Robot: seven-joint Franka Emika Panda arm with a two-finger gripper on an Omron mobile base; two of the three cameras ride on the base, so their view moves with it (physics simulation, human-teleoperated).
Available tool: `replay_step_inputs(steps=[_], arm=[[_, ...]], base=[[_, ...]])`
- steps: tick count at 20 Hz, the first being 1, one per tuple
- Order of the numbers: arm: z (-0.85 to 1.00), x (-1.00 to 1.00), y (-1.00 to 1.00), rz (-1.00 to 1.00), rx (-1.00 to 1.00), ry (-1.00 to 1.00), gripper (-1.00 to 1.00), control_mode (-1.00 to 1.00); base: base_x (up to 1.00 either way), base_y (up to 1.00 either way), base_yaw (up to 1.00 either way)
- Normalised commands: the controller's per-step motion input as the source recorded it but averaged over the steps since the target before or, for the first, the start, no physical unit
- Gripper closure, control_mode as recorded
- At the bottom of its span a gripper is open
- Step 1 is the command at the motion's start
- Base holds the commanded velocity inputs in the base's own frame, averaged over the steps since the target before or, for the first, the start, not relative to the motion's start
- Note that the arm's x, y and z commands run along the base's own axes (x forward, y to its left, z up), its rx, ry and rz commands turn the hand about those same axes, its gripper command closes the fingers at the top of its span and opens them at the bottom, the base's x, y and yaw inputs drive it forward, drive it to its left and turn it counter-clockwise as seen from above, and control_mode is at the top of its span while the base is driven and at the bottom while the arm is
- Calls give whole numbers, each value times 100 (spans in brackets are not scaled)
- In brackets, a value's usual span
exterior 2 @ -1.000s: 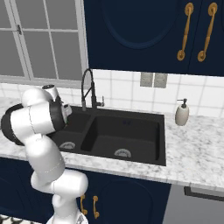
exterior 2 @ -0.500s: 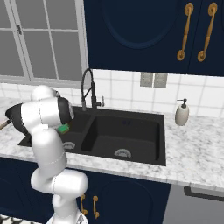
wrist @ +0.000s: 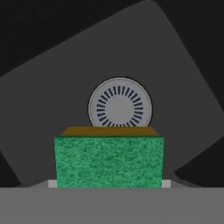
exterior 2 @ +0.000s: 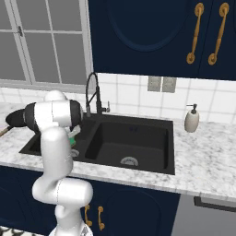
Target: Pick the pan and sponge and place them into the sink. Then turn on the water.
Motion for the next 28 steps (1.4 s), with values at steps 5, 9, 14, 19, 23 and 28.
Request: replay_step_inputs(steps=[5, 9, 14, 19, 23, 28], arm=[[-52, 24, 0, 0, 0, 0, 100, -100], [-47, 21, 0, 0, 0, 0, 100, -100], [-33, 12, 0, 0, 0, 0, 100, -100], [-9, 6, 0, 0, 0, 1, 100, -100], [0, 4, 0, 0, 0, 1, 100, -100], [-2, 14, 0, 0, 2, 0, -100, -100]], base=[[0, 0, 0], [0, 0, 0], [0, 0, 0], [0, 0, 0], [0, 0, 0], [0, 0, 0]])
